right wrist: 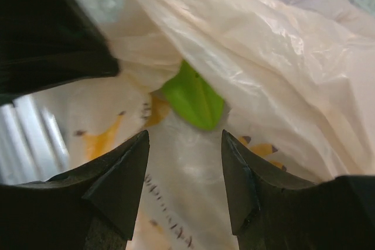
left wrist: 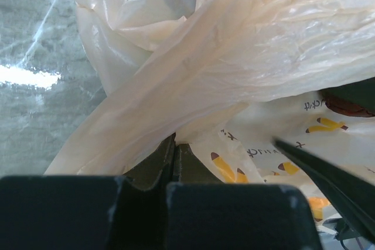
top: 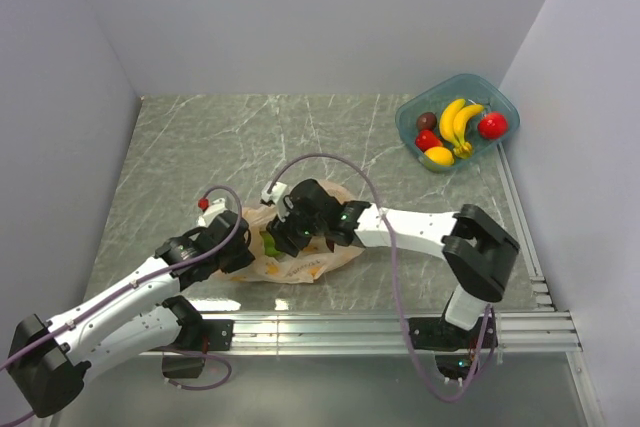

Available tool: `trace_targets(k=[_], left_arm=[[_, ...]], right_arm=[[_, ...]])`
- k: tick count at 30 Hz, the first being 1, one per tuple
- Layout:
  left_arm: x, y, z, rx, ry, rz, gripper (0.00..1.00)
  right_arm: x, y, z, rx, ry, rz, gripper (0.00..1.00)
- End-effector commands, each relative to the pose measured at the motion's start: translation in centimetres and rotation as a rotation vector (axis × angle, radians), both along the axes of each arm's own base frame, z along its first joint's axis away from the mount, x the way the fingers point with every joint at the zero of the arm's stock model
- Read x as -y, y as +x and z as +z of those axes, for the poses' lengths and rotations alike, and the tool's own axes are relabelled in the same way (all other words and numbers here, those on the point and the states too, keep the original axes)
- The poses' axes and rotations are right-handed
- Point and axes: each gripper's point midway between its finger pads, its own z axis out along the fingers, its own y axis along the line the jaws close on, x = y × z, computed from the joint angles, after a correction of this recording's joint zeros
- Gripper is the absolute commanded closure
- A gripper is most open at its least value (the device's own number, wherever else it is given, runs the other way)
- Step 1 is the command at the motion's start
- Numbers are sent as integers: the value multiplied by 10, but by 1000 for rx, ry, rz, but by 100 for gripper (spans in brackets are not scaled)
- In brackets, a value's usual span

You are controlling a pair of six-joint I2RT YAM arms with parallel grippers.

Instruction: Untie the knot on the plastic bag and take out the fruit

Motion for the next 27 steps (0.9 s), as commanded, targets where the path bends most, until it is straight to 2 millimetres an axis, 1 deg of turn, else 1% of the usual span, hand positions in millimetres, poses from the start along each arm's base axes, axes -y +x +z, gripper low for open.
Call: trace_targets(k=[1, 2, 3, 5, 6, 8, 10, 11, 13, 14, 15, 16, 18, 21, 23, 24, 25, 27], left_arm=[[1, 4, 14, 22, -14, 34, 99], [1, 4, 14, 22, -13, 33, 99], [1, 4, 14, 20, -13, 31, 99], [3, 3, 13, 18, -10, 27, 99], [4, 4, 13, 18, -10, 25, 100], [6, 4, 13, 14, -7, 18, 99], [8, 4, 13, 12, -7, 12, 99], [10, 4, 14, 16, -10, 8, 99], [11, 5, 13, 15, -5, 1, 99], [12, 5, 13, 14, -4, -2, 100], [13, 5, 13, 14, -3, -6, 99], [15, 4, 13, 13, -3, -11, 99], [16, 5, 13, 14, 1, -13, 99], [16, 5, 12, 14, 5, -14, 99], [16, 5, 11, 14, 7, -14, 100], [16, 5, 11, 15, 6, -11, 100], [15, 5, 11, 17, 9, -8, 99], [13, 5, 11, 19, 17, -2, 99]], right_arm=[[-16, 15, -1, 65, 21, -12, 40], [-15, 19, -11, 68, -4, -20, 38], [-21, 22, -8, 87, 17, -19, 37], [-24, 23, -18, 85, 8, -8, 34], [-28, 25, -17, 90, 18, -5, 32], [-32, 25, -25, 83, 13, 7, 26], [-38, 24, -25, 88, 41, 23, 24], [-40, 24, -30, 84, 43, 32, 22], [-46, 24, -30, 84, 59, 50, 21], [-48, 24, -35, 77, 55, 55, 20], [-51, 24, -34, 80, 66, 63, 20], [-53, 24, -41, 72, 58, 67, 20], [-57, 26, -43, 73, 62, 73, 20], [-60, 25, -52, 60, 56, 82, 23], [-60, 23, -55, 53, 57, 87, 32], [-60, 24, -56, 53, 55, 86, 38], [-59, 23, -55, 55, 54, 88, 50], [-53, 23, -56, 61, 45, 76, 62]])
